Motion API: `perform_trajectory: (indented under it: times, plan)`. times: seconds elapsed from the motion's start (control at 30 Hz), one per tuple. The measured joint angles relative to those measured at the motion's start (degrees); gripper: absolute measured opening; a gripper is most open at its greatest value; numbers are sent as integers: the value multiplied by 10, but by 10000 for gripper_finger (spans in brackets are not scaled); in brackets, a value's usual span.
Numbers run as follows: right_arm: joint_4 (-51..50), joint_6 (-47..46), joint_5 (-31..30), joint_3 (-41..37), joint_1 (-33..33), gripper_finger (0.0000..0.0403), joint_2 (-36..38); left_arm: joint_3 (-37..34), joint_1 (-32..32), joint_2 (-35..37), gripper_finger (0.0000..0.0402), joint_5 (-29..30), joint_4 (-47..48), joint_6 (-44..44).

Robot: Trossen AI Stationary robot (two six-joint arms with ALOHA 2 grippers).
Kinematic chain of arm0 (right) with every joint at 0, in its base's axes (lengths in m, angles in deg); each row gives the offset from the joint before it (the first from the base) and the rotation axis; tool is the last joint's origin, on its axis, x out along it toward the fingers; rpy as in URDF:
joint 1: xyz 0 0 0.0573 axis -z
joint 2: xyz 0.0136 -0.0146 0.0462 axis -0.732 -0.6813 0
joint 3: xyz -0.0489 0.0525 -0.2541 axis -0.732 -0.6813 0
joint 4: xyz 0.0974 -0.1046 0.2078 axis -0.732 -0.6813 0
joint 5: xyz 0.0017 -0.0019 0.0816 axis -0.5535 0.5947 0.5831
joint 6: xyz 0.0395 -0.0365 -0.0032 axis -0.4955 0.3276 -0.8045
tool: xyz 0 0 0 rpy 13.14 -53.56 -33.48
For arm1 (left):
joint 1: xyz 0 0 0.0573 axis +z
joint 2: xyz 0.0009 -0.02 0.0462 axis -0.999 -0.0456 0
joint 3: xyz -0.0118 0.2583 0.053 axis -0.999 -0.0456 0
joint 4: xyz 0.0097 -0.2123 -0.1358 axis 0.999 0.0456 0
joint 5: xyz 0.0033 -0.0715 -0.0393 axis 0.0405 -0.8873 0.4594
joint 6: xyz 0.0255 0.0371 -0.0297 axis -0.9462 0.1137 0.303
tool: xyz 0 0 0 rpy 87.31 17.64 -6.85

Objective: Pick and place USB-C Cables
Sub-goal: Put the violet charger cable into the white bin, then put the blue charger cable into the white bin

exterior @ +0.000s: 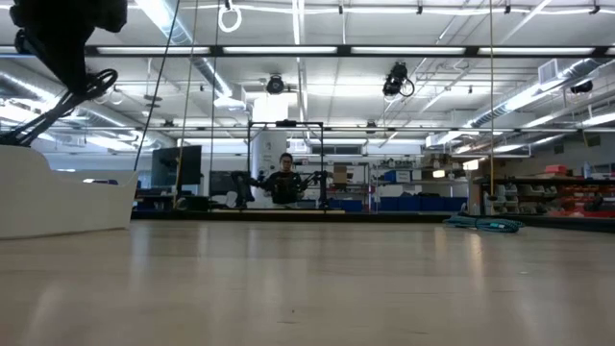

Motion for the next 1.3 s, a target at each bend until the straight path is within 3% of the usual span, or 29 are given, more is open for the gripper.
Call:
perform_trajectory:
  times: [0.13, 0.37, 0.67, 1.2, 1.3]
  plan:
    - [0, 0, 0, 0, 0, 167, 0, -13, 26, -9, 25, -25, 5, -3]
    - [0, 0, 0, 0, 0, 167, 0, -97, 80, -11, 26, -115, -16, -28]
    - [0, 0, 0, 0, 0, 167, 0, -134, 110, -11, 33, -118, -81, -76]
    - [0, 2, -1, 0, 0, 167, 0, -149, 110, -11, 169, -92, -96, -101]
    - [-11, -7, -58, 0, 0, 167, 0, -138, 110, -11, 177, -91, -101, -123]
